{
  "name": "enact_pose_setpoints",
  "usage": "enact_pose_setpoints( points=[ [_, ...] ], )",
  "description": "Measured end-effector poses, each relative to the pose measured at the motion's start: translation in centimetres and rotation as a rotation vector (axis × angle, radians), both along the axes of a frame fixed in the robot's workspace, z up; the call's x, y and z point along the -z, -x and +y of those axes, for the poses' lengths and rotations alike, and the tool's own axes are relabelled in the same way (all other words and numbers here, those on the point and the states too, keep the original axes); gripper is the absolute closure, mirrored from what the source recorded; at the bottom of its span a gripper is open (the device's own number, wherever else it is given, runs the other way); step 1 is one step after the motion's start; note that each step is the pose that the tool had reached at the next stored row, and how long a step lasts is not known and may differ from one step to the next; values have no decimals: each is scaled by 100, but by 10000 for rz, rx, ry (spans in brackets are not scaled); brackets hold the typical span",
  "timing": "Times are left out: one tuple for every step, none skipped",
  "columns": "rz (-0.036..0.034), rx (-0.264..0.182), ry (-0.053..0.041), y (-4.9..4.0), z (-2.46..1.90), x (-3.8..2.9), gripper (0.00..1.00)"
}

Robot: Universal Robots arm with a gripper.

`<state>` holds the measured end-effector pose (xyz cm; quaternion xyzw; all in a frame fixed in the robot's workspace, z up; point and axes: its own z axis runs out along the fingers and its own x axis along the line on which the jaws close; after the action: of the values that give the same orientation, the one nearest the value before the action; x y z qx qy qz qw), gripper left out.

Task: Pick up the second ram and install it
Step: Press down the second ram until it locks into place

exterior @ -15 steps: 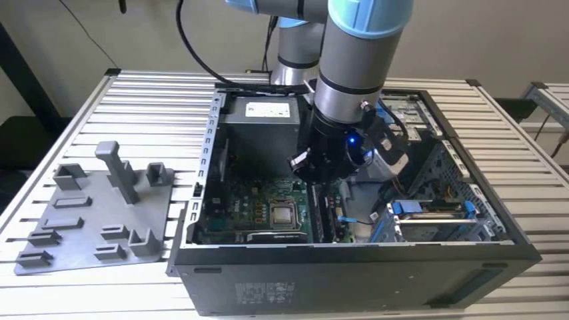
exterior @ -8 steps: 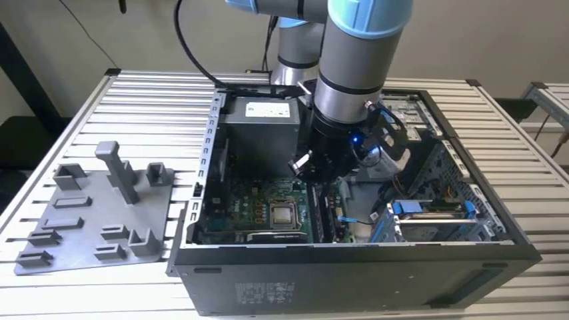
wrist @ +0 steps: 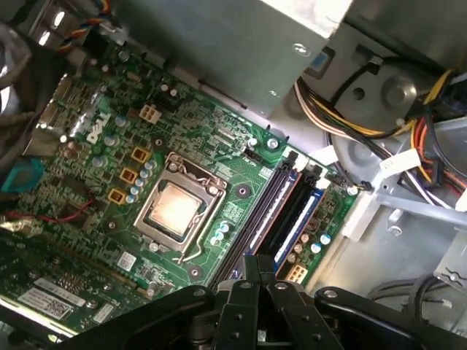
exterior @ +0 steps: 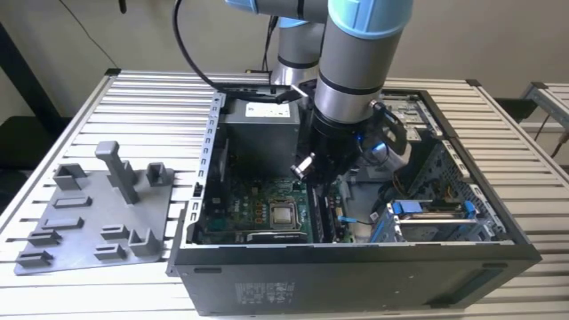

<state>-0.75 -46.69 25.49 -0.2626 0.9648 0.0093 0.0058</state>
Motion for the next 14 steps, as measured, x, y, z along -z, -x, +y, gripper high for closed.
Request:
enact_pose_setpoints(
  points=[
    [-2,-185,0,0,0,0,89],
    [-4,-365,0,0,0,0,89],
    [-6,-544,1,1,0,0,89],
    [-9,-736,0,0,0,1,89],
    [-13,-915,0,0,0,1,89],
    [-17,-1098,1,0,0,1,89],
    [-21,-1264,0,0,0,1,89],
    [-26,-1446,1,0,0,2,89],
    [-30,-1616,0,0,0,2,89],
    [-34,-1780,1,0,0,2,89],
    [-38,-1939,2,0,0,3,89],
    [-40,-2104,2,0,-1,4,89],
    [-43,-2270,2,0,0,4,89],
    [-46,-2437,1,0,0,5,89]
  ],
)
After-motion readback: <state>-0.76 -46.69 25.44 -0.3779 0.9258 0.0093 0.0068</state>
